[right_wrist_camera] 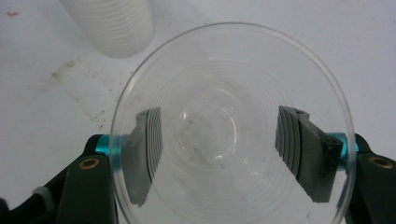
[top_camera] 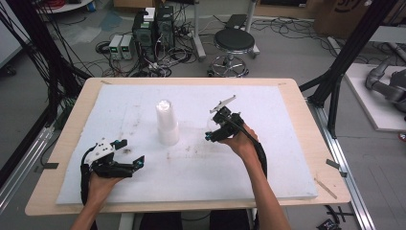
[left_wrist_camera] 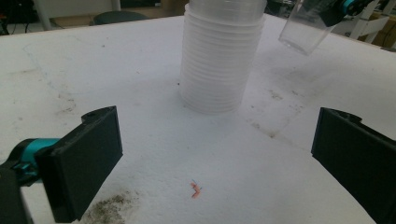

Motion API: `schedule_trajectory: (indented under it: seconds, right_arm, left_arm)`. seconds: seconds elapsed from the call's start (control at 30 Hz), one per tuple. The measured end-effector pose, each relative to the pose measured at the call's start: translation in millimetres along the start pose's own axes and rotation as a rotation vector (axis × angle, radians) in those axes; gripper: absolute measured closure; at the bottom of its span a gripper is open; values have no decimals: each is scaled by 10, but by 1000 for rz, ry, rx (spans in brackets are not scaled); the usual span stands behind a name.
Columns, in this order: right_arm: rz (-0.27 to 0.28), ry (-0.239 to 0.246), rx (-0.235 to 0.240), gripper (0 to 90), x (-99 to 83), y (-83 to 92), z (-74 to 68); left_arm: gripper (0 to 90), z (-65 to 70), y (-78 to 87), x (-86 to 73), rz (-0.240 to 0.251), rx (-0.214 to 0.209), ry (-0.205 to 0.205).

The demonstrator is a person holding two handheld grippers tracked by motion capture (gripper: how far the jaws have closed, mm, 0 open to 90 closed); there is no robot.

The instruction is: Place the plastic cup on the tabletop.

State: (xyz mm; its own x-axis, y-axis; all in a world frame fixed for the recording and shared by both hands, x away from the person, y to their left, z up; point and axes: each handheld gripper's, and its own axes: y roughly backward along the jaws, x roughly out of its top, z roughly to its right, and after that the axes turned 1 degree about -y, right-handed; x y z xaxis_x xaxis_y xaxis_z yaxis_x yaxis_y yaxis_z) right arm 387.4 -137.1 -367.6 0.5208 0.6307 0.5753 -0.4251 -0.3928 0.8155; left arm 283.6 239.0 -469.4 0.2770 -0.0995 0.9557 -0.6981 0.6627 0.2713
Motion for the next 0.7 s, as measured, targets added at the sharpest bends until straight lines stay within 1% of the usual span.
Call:
schedule_trajectory:
  seconds: [0.03, 0.1, 0.13, 0.2, 0.37, 0.43, 0.6, 0.67, 0.7]
  right_arm:
    - [-12, -4, -9, 324, 0, -69, -3]
    - [-28, 1, -10, 323, -1, -141, -10]
    - [-28, 1, -10, 323, -1, -141, -10]
    - [-59, 11, -21, 322, 2, -236, -22]
    - [-85, 18, -31, 320, 23, -338, -30]
    - [-74, 6, -30, 321, 25, -353, -24]
    - [-61, -7, -27, 319, 26, -371, -13]
    - [-59, -4, -26, 314, 28, -377, -12]
    - [-55, 5, -29, 284, 30, -392, -11]
  left_arm:
    - [18, 1, -1, 0, 0, 0, -1]
    - [18, 3, -8, 1, -3, 2, 0]
    - [18, 3, -8, 1, -3, 2, 0]
    - [18, 0, -19, 5, -15, 2, 1]
    - [18, 0, -15, 4, -14, -2, -3]
    - [18, 1, -19, 4, -16, -4, -2]
    - [18, 7, -30, 8, -25, 1, -7]
    - [18, 8, -30, 8, -26, 3, -8]
    - [18, 7, -27, 8, -24, 1, -8]
